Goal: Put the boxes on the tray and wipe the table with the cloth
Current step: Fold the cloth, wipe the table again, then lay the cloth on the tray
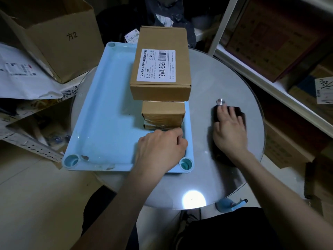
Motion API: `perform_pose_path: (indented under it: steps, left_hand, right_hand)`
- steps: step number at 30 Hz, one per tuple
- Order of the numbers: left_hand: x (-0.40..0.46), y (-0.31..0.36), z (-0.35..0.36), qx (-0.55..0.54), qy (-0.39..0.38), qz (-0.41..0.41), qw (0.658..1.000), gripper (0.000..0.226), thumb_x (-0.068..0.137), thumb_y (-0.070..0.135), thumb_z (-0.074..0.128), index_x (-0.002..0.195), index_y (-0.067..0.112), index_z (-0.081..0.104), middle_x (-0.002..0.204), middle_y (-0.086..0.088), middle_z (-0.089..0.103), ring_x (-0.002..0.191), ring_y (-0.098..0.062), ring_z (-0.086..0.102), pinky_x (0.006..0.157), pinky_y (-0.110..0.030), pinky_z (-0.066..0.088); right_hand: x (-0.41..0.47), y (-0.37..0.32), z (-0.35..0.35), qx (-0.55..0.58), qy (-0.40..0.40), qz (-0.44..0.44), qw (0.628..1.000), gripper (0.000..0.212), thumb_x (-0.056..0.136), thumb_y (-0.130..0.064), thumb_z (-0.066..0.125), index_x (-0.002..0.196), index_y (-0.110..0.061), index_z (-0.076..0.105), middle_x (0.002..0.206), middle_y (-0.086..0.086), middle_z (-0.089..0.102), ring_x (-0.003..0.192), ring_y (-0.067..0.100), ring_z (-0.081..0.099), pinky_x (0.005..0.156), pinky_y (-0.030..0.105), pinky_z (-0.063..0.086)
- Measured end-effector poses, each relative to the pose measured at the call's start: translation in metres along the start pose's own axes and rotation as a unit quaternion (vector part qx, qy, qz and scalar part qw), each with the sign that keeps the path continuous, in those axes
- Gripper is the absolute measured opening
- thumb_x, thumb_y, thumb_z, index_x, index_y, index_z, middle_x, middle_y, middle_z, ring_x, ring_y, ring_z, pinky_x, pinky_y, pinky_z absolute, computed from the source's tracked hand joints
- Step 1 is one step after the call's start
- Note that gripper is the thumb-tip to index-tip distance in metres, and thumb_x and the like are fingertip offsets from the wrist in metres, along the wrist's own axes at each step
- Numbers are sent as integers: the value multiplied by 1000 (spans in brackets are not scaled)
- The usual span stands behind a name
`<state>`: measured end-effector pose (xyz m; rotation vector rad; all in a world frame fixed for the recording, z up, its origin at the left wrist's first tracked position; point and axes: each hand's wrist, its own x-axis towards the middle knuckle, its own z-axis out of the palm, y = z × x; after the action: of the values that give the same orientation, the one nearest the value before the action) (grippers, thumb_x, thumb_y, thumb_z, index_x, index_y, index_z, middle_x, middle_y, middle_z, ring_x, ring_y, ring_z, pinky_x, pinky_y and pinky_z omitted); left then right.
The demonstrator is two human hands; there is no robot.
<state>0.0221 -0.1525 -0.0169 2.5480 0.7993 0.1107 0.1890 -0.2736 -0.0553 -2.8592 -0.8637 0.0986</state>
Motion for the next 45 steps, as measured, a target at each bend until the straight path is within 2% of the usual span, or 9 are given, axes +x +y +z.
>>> perform_pose_path:
  steps: [4, 9, 13, 17, 21, 27, 37, 41, 45]
  left_hand:
    - [0, 2, 0, 2, -7, -9, 1000, 20, 90, 36, 40, 84, 20, 51, 71, 0, 55, 74, -30, 49, 66, -35, 33]
    - [1, 2, 1, 10, -6, -7, 1000, 21, 90, 37, 39, 84, 20, 50, 73, -1, 58, 72, -29, 48, 65, -34, 34]
    - [0, 1, 1, 9, -7, 9, 1000, 22, 91, 36, 39, 86, 18, 49, 74, -2, 60, 73, -30, 51, 63, -34, 35]
    - [0, 0, 1, 9, -4, 13, 1000, 22, 92, 36, 40, 85, 18, 49, 75, -2, 60, 73, -30, 49, 62, -35, 32]
    - [1, 0, 2, 6, -5, 8, 1000, 21, 91, 36, 39, 84, 18, 48, 75, -3, 60, 73, -31, 49, 64, -36, 35]
    - [0, 2, 0, 6, -10, -3, 1000, 21, 90, 38, 39, 84, 21, 50, 79, -2, 61, 76, -31, 48, 66, -36, 33]
    - [2, -1, 2, -2, -9, -9, 1000, 21, 90, 36, 40, 86, 20, 53, 79, -2, 62, 77, -32, 49, 68, -35, 33]
    - [1, 1, 1, 3, -12, 0, 1000, 21, 90, 37, 40, 86, 20, 52, 81, -3, 63, 76, -32, 48, 67, -36, 34]
    - [1, 1, -1, 6, -24, -1, 1000, 21, 91, 39, 39, 87, 24, 54, 85, -3, 65, 78, -30, 48, 70, -37, 37]
  right_hand:
    - [-23, -47, 16, 0, -9, -92, 996, 62, 94, -23, 42, 153, -11, 25, 162, 7, 24, 150, 25, 17, 119, 46, 20]
    - [-67, -11, 8, 19, -60, -223, 973, 64, 91, -26, 30, 154, -21, 27, 160, -6, 24, 148, 13, 18, 120, 32, 11]
    - [-41, 43, -6, 1, -30, -108, 994, 62, 92, -24, 30, 154, -22, 27, 161, -4, 23, 149, 11, 12, 120, 32, 6]
    - [-2, 21, -3, -8, 12, 28, 999, 58, 97, -16, 39, 154, -14, 26, 163, 5, 23, 151, 23, 15, 120, 43, 14]
    - [1, -30, 12, -41, 0, -64, 997, 62, 87, -25, 25, 146, -11, 37, 157, 8, 35, 145, 27, 27, 111, 47, 29]
    - [-48, -11, 5, -11, -66, -220, 973, 67, 89, -32, 17, 156, -24, 23, 161, -11, 15, 151, 12, 11, 119, 30, 2]
    - [41, 4, 1, -17, 23, 3, 1000, 52, 93, -18, 36, 145, -8, 36, 154, 13, 36, 141, 31, 30, 114, 51, 27]
    - [27, -38, 18, -26, 6, -125, 992, 55, 89, -26, 30, 143, -14, 37, 152, 7, 40, 140, 26, 33, 108, 46, 32]
    - [-26, -27, 17, -6, -37, -223, 974, 61, 96, -26, 33, 156, -25, 21, 163, -5, 22, 151, 17, 16, 120, 38, 15]
